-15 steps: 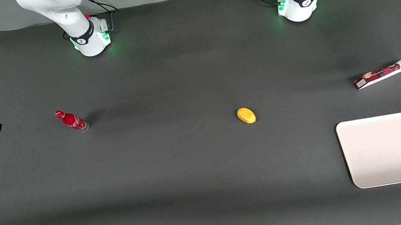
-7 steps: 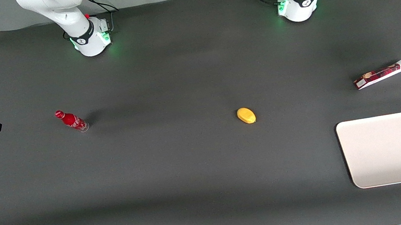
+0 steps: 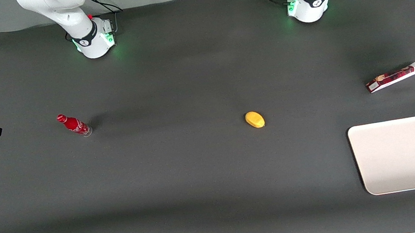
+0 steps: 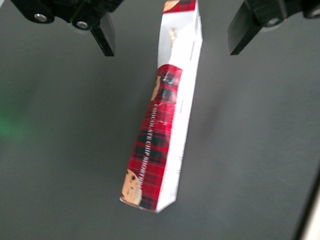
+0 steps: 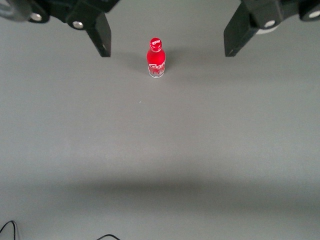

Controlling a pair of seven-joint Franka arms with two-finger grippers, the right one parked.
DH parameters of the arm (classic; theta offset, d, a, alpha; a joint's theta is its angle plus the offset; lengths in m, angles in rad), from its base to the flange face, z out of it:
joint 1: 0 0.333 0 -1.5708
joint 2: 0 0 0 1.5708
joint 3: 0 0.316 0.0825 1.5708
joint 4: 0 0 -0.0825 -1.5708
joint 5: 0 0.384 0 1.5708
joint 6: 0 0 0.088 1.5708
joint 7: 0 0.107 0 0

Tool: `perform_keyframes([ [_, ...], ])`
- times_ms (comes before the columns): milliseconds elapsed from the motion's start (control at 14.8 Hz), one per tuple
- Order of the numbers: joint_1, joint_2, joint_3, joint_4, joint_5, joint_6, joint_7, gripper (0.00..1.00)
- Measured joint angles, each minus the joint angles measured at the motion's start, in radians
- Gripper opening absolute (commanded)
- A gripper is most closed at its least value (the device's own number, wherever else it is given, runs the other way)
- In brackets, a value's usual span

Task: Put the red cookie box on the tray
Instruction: 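Close the left gripper on the box end and lift it upright, then carry the held box over to the white tray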

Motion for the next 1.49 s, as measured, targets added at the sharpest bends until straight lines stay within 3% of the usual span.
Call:
perform_keyframes([
  [271,0.0,-0.041,0.0,-0.185,-0.032,0.175,0.01,1.0],
  [542,-0.001,-0.042,-0.005,-0.253,-0.052,0.287,0.011,0.98],
  [610,-0.001,-0.039,-0.005,-0.272,-0.063,0.319,0.011,0.89],
  [678,-0.001,-0.034,-0.005,-0.287,-0.075,0.34,0.011,0.72],
  [746,-0.001,-0.026,-0.005,-0.298,-0.086,0.354,0.012,0.4],
  [881,-0.001,-0.009,-0.005,-0.303,-0.115,0.362,0.013,0.0],
  [1153,-0.001,0.004,-0.006,-0.3,-0.197,0.369,0.014,0.0],
  [1492,-0.002,0.004,-0.007,-0.219,-0.215,0.26,0.014,0.0],
])
